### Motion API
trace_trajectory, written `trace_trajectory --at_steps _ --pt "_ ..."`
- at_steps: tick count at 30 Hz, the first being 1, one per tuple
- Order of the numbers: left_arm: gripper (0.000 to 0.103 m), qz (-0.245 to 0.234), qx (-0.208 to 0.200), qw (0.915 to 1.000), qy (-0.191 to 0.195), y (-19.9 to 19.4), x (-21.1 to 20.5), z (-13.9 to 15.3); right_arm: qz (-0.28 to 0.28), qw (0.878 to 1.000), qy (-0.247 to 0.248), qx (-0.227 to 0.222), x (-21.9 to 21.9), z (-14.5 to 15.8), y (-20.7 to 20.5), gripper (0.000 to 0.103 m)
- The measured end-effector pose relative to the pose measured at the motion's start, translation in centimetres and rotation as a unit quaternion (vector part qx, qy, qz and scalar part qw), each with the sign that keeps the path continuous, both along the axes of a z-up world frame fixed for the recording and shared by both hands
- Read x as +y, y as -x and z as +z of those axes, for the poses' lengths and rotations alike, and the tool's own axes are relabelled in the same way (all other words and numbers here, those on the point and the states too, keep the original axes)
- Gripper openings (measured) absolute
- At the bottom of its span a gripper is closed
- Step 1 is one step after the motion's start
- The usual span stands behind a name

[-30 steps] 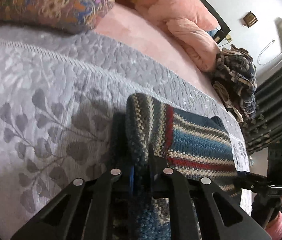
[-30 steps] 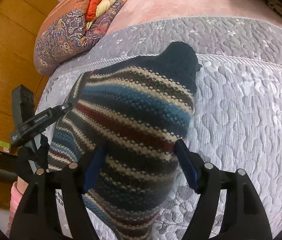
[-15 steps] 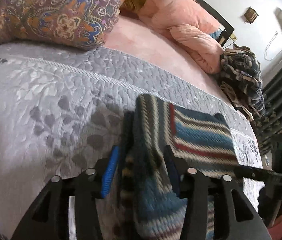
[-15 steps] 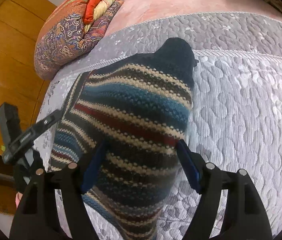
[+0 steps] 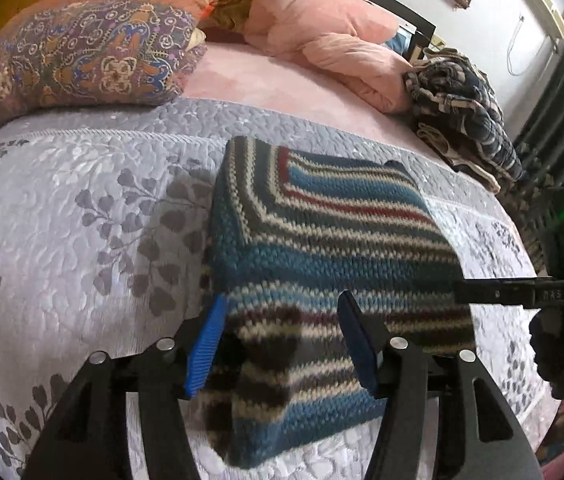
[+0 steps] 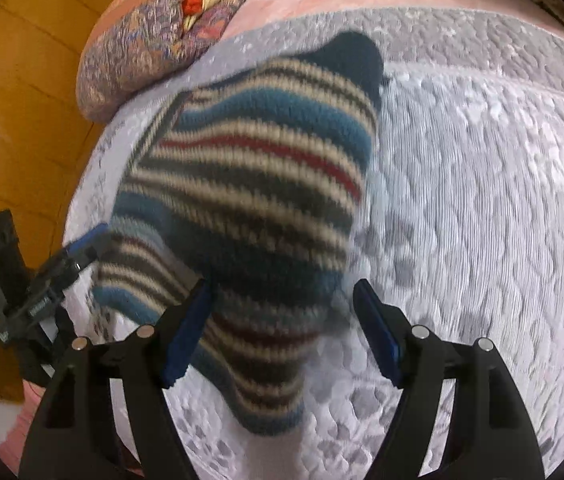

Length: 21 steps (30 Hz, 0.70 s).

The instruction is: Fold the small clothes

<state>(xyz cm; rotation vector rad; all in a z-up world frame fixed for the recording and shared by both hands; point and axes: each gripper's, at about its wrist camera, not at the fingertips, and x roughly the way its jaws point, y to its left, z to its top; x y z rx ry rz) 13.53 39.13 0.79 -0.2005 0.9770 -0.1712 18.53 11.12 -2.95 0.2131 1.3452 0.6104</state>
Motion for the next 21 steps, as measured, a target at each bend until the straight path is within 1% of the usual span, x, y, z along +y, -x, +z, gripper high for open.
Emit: trace_trajectory --at_steps 3,7,9,10,12,14,15,17,18,21 --pt "0.058 -0.003 0.003 0.9999 -0.015 0.5 0.0 -0.8 0.006 1.0 0.006 0.003 0.2 -0.7 0.5 0.073" --pt "0.057 0.003 0.036 0.9993 -0.008 0.3 0.6 -3.2 0.006 1.0 0.008 0.007 0.2 -1.3 0.5 0.073" --pt "0.062 0.005 0.039 0.9992 -0.011 0.3 0.7 -3.9 0.008 1.0 0.011 0.006 0.2 -1.4 0.5 0.073" --pt "0.062 0.006 0.042 0.9991 -0.007 0.2 0.9 -4.2 0.007 1.0 0.011 0.007 0.3 -1.5 0.4 0.073" --pt "0.062 0.008 0.047 0.9987 0.016 0.1 1.5 -4.2 0.007 1.0 0.008 0.009 0.3 -1.4 0.3 0.073" --pt "0.062 0.006 0.048 0.998 0.04 0.2 2.1 -3.6 0.01 1.0 0.002 0.004 0.3 -1.0 0.3 0.073" --pt "0.064 0.005 0.047 0.9978 0.047 0.2 2.3 -3.4 0.01 1.0 -0.005 0.0 0.1 -0.5 0.2 0.073" --pt "0.065 0.004 0.04 0.9959 0.08 -0.2 3.4 -2.4 0.003 1.0 -0.021 -0.009 -0.4 0.4 -0.1 0.073" --pt "0.069 0.009 0.038 0.9951 0.091 -0.5 3.8 -2.1 -0.001 1.0 -0.025 -0.011 -0.6 0.7 -0.3 0.073" --pt "0.07 0.008 0.036 0.9937 0.106 -2.4 4.6 -1.6 -0.019 0.999 -0.041 -0.011 -1.3 1.0 -1.3 0.074"
